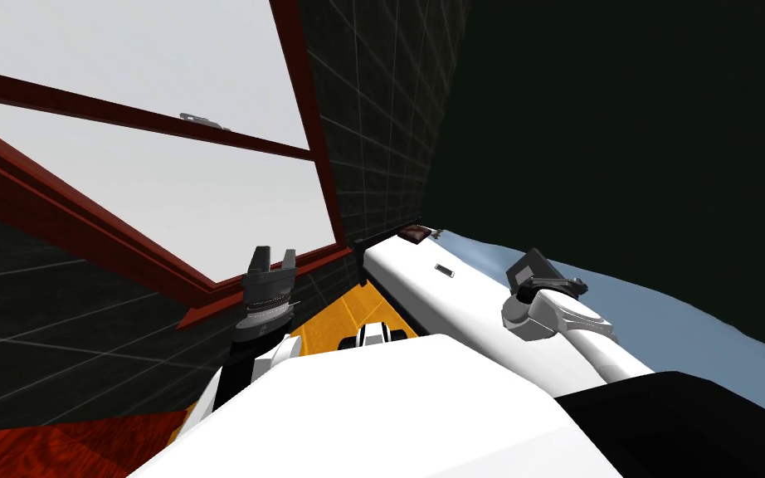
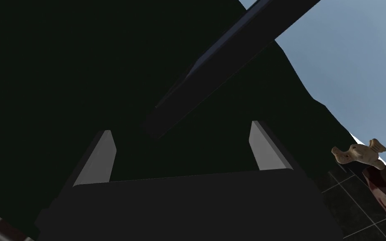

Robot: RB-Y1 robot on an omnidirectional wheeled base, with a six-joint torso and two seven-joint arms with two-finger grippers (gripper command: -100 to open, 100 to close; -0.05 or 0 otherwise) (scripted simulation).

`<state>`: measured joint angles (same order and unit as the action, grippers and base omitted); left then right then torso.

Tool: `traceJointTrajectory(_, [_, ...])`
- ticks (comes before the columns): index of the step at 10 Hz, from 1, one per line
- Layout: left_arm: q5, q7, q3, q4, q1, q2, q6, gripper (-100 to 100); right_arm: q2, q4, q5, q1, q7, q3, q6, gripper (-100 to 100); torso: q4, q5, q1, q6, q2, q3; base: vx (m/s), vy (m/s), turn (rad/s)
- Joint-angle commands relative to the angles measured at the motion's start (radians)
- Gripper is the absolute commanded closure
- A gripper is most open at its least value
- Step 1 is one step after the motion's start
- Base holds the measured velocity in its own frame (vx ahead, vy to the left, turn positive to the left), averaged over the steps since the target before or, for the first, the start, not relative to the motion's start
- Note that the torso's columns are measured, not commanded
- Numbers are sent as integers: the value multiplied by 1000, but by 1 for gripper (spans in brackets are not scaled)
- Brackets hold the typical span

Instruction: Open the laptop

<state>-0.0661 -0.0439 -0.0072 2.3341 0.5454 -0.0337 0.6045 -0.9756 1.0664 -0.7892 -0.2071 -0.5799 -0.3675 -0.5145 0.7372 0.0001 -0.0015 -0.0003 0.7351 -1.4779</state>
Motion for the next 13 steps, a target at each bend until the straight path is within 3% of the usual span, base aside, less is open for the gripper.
traceJointTrajectory(1, [0,0,0,0,0,0,0,0,-1,-1,1,0,0,0,1,100,0,0,2,0,1,1,2,-14,-11])
traceJointTrajectory(11, [0,0,0,0,0,0,0,0,-44,-92,285,73,90,-21,115,100,-1,-9,-9,5,4,4,-82,-41,-6])
traceJointTrajectory(12, [0,0,0,0,0,0,0,0,-44,-85,260,78,84,-20,110,100,0,-8,-8,5,4,4,-40,-23,1])
traceJointTrajectory(13, [0,0,0,0,0,0,0,0,-28,-98,291,97,114,-26,134,100,-1,-5,-4,3,1,2,-72,-64,-41])
